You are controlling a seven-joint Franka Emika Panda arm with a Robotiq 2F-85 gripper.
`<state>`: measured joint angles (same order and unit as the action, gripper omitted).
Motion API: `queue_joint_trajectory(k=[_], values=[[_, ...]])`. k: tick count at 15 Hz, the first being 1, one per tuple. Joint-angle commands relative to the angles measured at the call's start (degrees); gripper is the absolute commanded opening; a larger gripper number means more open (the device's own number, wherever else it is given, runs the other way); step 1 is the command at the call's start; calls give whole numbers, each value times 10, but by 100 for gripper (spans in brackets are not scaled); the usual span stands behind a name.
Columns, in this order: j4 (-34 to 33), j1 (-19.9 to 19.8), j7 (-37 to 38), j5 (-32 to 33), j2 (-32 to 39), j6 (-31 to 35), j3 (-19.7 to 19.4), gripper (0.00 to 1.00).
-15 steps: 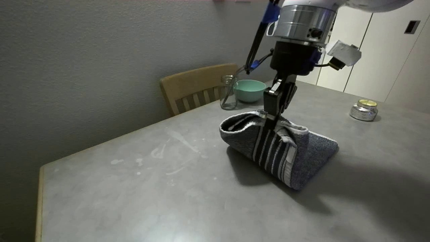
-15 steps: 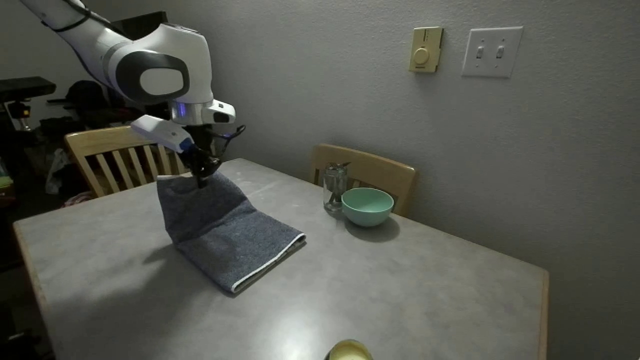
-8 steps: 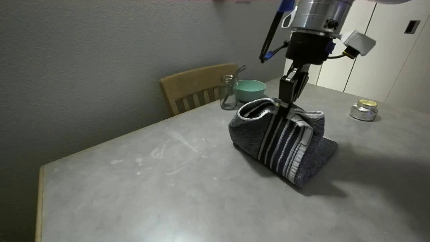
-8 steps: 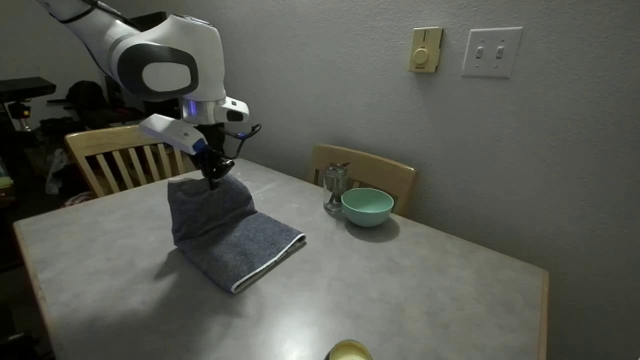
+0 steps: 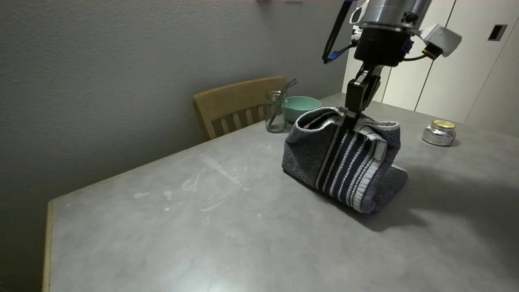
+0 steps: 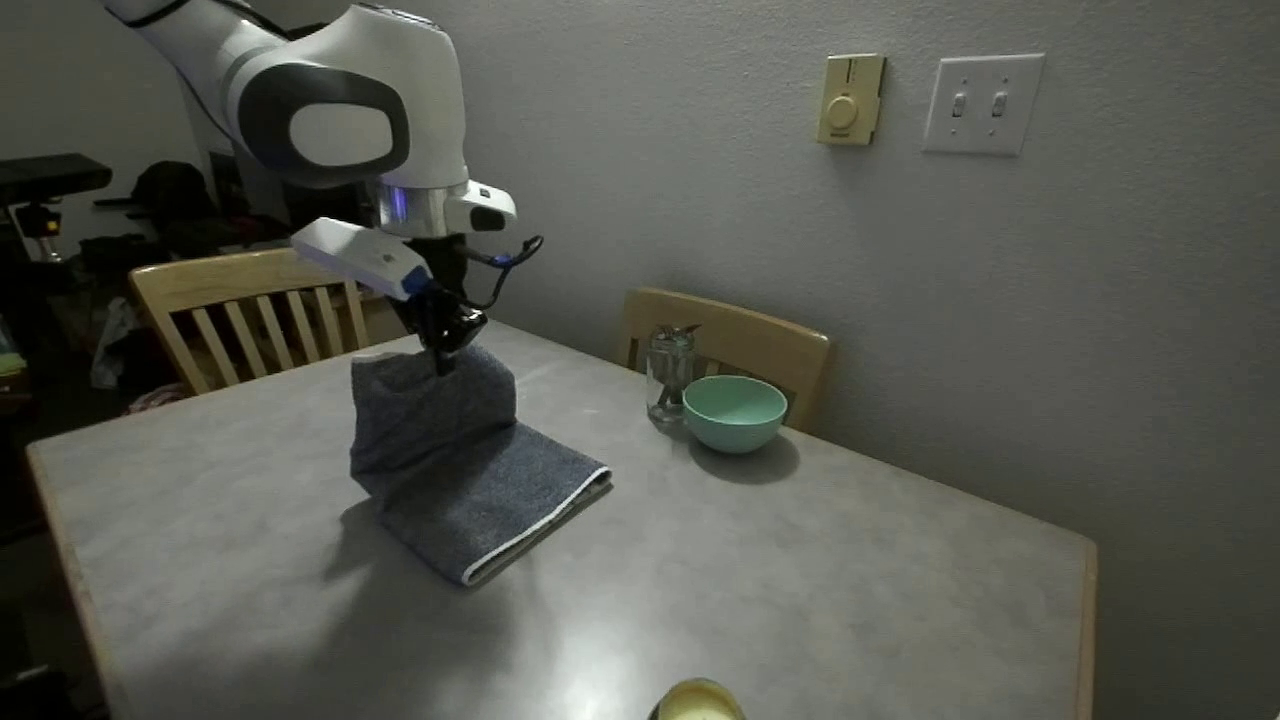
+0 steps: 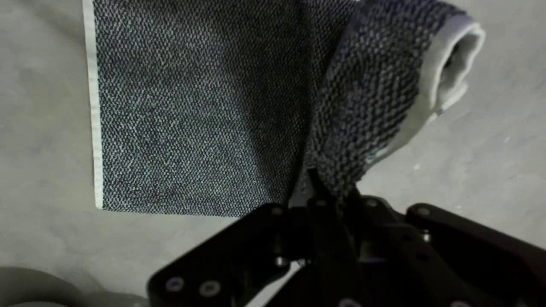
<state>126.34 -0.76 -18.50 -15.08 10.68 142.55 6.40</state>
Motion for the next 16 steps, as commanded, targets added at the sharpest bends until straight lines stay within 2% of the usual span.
queue_joint_trajectory(k=[1, 7, 8, 16], values=[[-1, 2, -3, 0, -1, -4, -2, 8], [-1, 2, -7, 0, -2, -8, -2, 8], [0, 6, -1, 9, 1, -4, -2, 2], [0, 18, 34, 44, 10, 4, -6, 2]])
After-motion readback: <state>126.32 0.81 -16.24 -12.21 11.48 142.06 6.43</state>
